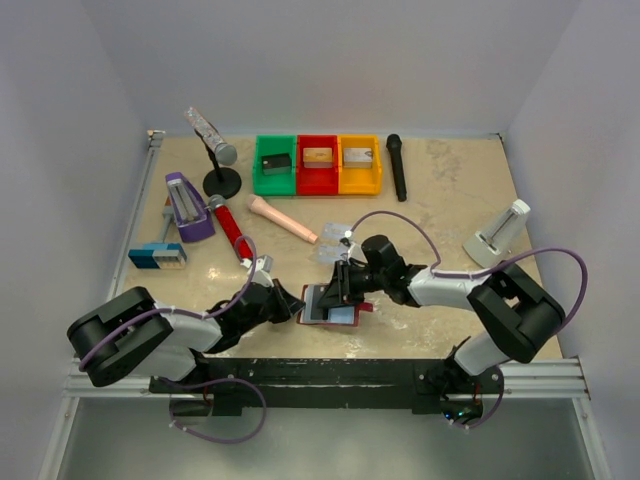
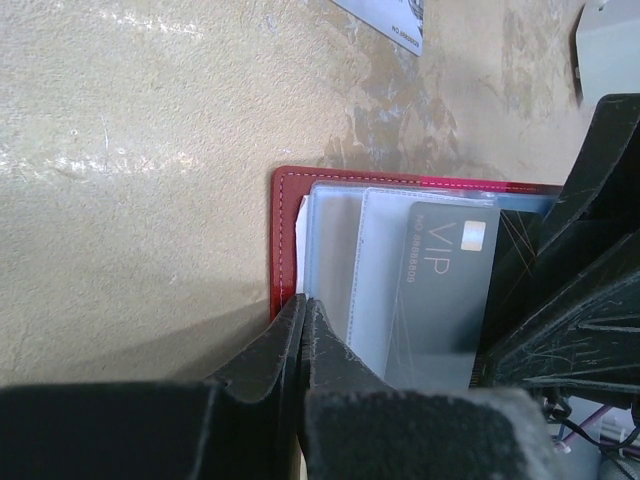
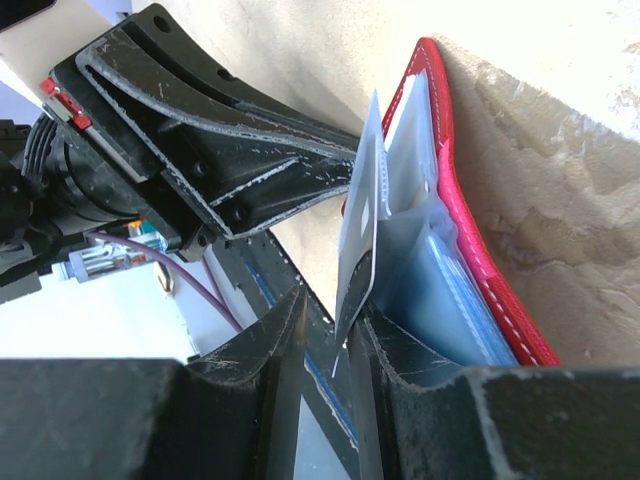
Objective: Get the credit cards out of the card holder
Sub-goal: Remove the credit card from the card holder.
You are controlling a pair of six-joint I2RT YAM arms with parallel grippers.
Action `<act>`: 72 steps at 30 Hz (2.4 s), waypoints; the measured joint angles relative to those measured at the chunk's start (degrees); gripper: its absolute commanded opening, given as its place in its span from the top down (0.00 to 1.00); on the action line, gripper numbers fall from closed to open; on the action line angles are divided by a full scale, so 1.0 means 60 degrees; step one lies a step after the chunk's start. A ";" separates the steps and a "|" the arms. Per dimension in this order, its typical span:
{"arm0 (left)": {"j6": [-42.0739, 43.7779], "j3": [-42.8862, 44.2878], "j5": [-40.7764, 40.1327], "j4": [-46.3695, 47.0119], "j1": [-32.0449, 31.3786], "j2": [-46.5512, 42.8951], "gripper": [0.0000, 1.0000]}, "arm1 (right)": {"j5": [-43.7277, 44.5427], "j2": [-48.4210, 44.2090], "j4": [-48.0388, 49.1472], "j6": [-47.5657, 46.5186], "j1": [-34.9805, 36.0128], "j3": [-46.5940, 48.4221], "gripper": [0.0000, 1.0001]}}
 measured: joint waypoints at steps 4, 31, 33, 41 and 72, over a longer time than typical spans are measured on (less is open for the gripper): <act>-0.0033 -0.0018 -0.0018 0.0015 0.0000 -0.0011 1.00 | 0.0007 -0.0080 -0.0036 -0.0044 -0.0066 -0.0055 0.75; -0.0029 -0.0084 -0.0164 -0.0419 -0.0011 -0.0419 1.00 | 0.0036 -0.0182 -0.0521 -0.0372 -0.0419 -0.0157 1.00; -0.0029 -0.0109 -0.0178 -0.0423 -0.0007 -0.0455 1.00 | 0.0051 -0.0211 -0.0586 -0.0401 -0.0455 -0.0168 1.00; -0.0029 -0.0211 -0.0251 -0.0441 -0.0011 -0.0597 1.00 | 0.0197 -0.0936 -0.1235 -0.0692 -0.0969 -0.0324 1.00; 0.3293 0.2248 0.2896 -0.5384 0.0084 -0.7231 0.25 | -0.0922 -0.4819 -0.9533 -0.6346 0.1053 0.2871 1.00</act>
